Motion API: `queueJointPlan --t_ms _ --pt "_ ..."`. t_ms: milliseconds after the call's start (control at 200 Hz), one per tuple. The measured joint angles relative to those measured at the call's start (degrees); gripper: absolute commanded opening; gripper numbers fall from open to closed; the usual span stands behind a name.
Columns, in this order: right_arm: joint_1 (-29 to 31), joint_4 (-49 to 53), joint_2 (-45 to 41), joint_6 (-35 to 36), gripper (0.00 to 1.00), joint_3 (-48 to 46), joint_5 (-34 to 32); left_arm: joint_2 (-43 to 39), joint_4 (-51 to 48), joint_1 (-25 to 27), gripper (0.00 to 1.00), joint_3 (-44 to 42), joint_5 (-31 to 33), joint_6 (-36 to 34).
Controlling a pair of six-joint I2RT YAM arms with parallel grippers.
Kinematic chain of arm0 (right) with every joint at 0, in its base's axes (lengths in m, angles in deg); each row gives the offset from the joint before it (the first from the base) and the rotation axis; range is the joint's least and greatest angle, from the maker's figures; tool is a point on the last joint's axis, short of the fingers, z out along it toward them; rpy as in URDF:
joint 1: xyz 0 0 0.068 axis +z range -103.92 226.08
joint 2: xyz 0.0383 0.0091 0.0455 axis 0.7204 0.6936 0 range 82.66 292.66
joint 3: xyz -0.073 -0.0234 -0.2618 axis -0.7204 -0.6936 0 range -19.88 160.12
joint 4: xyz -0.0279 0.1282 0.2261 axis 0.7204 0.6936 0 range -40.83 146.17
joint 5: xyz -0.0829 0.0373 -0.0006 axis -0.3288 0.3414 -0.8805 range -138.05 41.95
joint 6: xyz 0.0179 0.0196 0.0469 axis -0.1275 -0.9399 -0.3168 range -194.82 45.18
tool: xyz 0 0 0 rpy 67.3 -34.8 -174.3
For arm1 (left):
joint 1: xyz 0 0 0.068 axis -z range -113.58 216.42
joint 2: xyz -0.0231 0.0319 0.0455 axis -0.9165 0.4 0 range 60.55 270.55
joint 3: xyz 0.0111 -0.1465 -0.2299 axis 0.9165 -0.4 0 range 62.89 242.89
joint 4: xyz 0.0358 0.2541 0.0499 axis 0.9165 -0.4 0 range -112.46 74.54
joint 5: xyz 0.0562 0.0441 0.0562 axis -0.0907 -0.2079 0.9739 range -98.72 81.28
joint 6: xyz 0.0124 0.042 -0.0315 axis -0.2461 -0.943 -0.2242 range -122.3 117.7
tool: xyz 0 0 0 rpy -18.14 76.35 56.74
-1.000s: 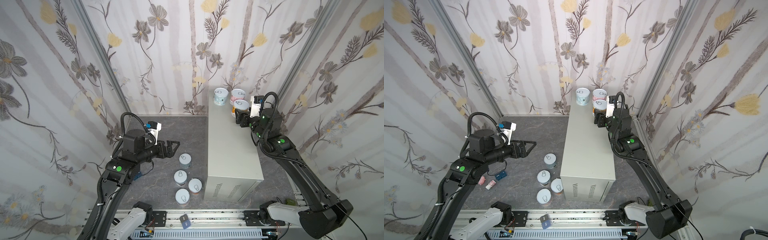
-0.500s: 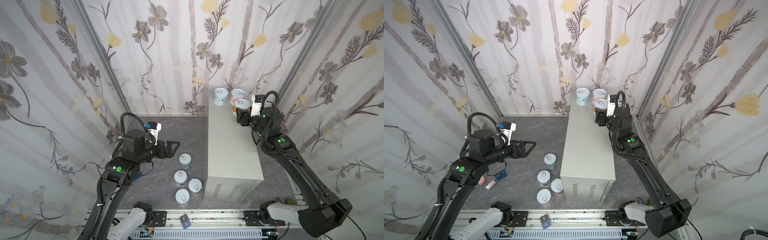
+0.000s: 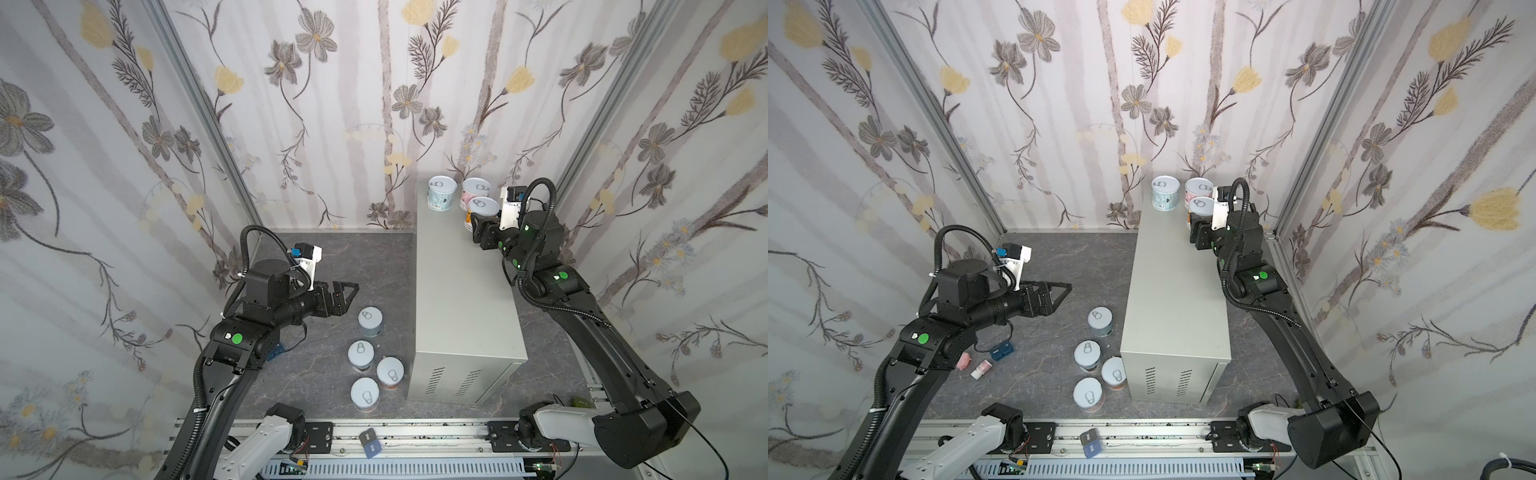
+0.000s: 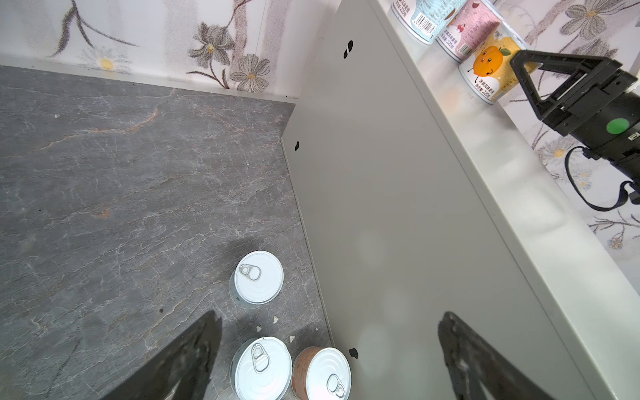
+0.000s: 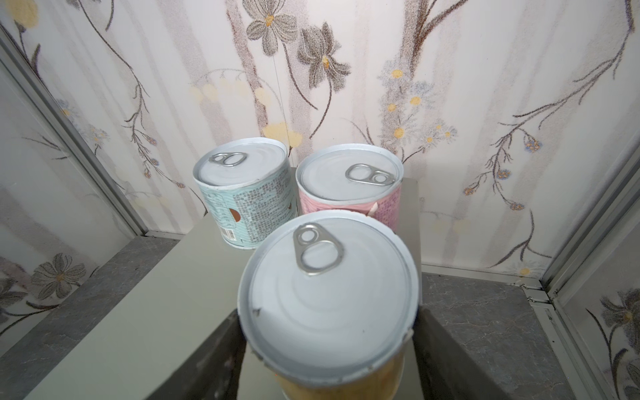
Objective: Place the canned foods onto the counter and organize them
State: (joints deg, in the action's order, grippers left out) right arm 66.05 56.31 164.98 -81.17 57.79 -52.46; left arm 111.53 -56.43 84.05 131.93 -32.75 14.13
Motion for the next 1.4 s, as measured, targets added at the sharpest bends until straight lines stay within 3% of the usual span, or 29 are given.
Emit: queueJointPlan --t_ms 290,490,684,949,1219,1399 --pt "0.0 0.0 0.3 0.0 0.74 0.3 1.1 0.0 0.0 0.0 1.0 0.0 0.0 -0.1" --pt "0.0 0.0 -0.2 -0.1 0.99 0.5 1.2 0.5 -0.4 0.0 1.0 0.6 0.0 -0.2" --pt "-2.1 0.6 -4.0 -2.6 1.0 1.3 3.0 1.7 -0.9 0.0 1.0 1.4 0.0 -0.2" --pt "-14.3 7.4 -10.2 -14.2 1.0 1.7 5.4 3.3 -3.9 0.0 1.0 0.1 2.4 0.2" --pt "-20.2 10.8 -13.8 -15.9 1.0 -5.1 8.7 4.7 -5.1 0.4 1.0 -5.8 4.8 3.9" --pt "-22.9 6.0 -13.2 -14.4 1.0 -10.1 15.3 6.8 -4.0 2.6 1.0 -9.2 6.2 6.5"
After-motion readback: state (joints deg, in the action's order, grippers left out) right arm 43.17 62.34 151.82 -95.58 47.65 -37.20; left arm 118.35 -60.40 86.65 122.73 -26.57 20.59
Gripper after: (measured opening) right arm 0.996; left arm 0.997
